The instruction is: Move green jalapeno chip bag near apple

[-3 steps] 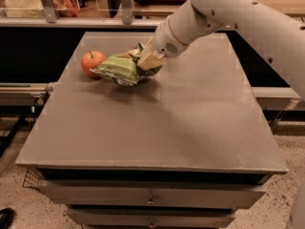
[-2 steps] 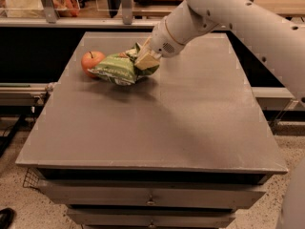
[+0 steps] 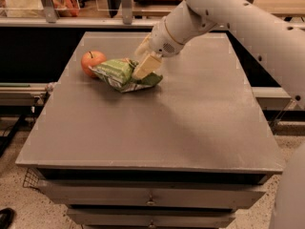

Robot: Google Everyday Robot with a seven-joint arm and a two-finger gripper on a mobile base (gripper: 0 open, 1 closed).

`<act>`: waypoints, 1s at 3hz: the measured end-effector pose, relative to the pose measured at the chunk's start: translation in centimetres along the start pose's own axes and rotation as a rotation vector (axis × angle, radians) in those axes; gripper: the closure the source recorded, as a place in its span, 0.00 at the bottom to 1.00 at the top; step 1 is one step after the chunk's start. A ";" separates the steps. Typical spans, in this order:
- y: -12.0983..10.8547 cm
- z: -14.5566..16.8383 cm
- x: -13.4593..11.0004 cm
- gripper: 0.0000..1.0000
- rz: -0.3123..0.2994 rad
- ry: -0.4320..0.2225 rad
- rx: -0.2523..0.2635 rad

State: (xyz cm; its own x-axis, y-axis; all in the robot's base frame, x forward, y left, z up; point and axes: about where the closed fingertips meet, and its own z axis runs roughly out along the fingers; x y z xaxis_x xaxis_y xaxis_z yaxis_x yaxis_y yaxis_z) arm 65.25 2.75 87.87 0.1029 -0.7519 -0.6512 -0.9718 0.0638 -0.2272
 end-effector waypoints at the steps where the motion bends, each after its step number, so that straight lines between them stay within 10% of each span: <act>1: 0.0 -0.5 0.1 0.00 -0.023 0.004 -0.001; 3: -0.6 -7.3 4.5 0.00 0.062 -0.008 0.088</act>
Offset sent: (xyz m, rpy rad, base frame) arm -0.0012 -0.0777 0.0273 -0.0042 -0.0423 -0.0765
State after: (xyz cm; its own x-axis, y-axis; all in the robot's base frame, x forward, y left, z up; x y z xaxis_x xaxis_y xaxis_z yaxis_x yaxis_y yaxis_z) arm 64.74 -5.39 90.35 0.0447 -0.7395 -0.6717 -0.9540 0.1679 -0.2483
